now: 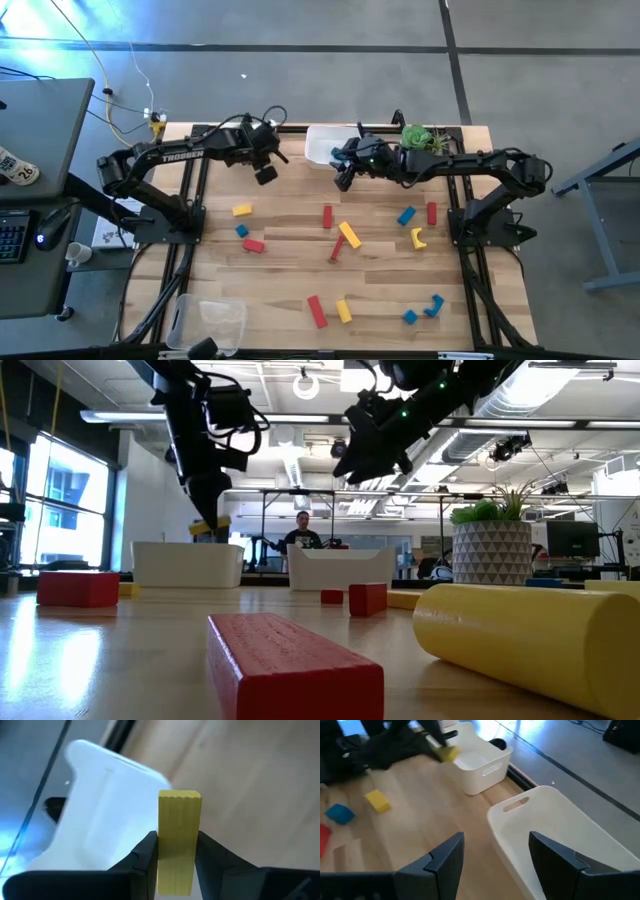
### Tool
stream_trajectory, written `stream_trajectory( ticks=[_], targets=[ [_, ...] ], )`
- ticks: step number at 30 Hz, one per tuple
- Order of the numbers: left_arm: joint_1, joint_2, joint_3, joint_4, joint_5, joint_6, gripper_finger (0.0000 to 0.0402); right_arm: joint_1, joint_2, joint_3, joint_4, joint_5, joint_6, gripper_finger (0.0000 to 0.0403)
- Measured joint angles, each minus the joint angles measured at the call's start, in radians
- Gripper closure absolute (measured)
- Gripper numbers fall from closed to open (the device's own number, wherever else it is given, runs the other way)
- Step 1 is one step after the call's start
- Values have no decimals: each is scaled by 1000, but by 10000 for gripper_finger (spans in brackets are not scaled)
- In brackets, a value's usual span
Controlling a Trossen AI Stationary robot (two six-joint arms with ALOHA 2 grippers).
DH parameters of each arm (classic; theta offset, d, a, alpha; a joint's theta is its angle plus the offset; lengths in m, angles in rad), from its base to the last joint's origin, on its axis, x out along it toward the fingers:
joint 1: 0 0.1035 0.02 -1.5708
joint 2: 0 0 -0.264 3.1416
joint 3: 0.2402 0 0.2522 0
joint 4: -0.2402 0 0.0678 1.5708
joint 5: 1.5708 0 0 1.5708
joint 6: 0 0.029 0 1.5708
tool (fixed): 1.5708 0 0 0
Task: Sort & place blocks by color
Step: Put the yellow block into the left white bin
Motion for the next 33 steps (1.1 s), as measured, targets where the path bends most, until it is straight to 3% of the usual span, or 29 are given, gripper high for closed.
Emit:
stream_trajectory(
  ticks=[10,17,33],
  targets=[
    [134,0,16,75,-16,-8,324,49,0,0,0,0,18,192],
    [219,0,16,73,56,-11,323,50,0,0,0,0,15,192],
    [267,28,15,60,109,-61,323,50,0,0,0,0,15,192]
  ],
)
